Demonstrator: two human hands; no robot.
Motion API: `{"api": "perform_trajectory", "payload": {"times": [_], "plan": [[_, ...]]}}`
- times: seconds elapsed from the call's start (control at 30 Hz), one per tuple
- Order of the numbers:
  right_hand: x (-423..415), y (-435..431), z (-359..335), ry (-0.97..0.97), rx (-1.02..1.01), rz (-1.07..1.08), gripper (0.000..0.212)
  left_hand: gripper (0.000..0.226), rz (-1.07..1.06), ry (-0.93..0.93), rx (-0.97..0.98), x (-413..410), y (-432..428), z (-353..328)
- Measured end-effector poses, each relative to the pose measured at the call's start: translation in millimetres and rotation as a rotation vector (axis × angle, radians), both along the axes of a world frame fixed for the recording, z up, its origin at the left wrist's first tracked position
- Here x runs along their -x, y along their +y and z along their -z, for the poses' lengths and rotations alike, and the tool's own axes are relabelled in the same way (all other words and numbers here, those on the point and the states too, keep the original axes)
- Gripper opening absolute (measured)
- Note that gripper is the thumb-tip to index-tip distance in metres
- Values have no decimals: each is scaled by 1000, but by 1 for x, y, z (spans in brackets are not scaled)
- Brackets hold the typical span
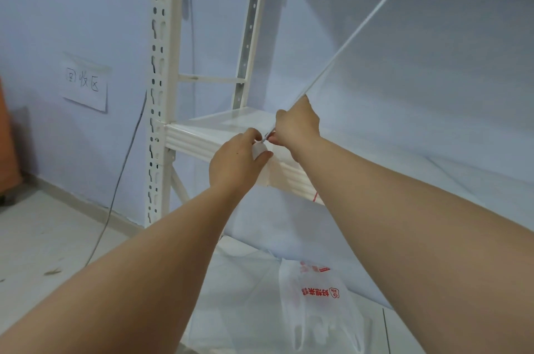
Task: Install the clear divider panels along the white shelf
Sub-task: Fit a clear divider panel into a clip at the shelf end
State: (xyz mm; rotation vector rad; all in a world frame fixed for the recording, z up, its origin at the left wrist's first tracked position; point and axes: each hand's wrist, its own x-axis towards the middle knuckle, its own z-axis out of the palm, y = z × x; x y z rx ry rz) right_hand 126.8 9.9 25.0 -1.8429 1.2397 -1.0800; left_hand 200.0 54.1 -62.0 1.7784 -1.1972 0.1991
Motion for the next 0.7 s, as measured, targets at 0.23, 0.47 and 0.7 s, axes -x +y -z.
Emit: {"api": "perform_trajectory", "payload": {"times": [0.23, 0.47, 0.7], "plan": [[-9, 0, -1, 194, 101, 18, 10, 22, 5, -2, 1, 1, -1, 1], [-14, -7, -10, 370, 104, 3, 19, 16, 31, 37, 8, -2, -2, 1], [-24, -10, -11, 570, 239, -22, 10, 23, 79, 35, 3, -8, -3, -2]]}}
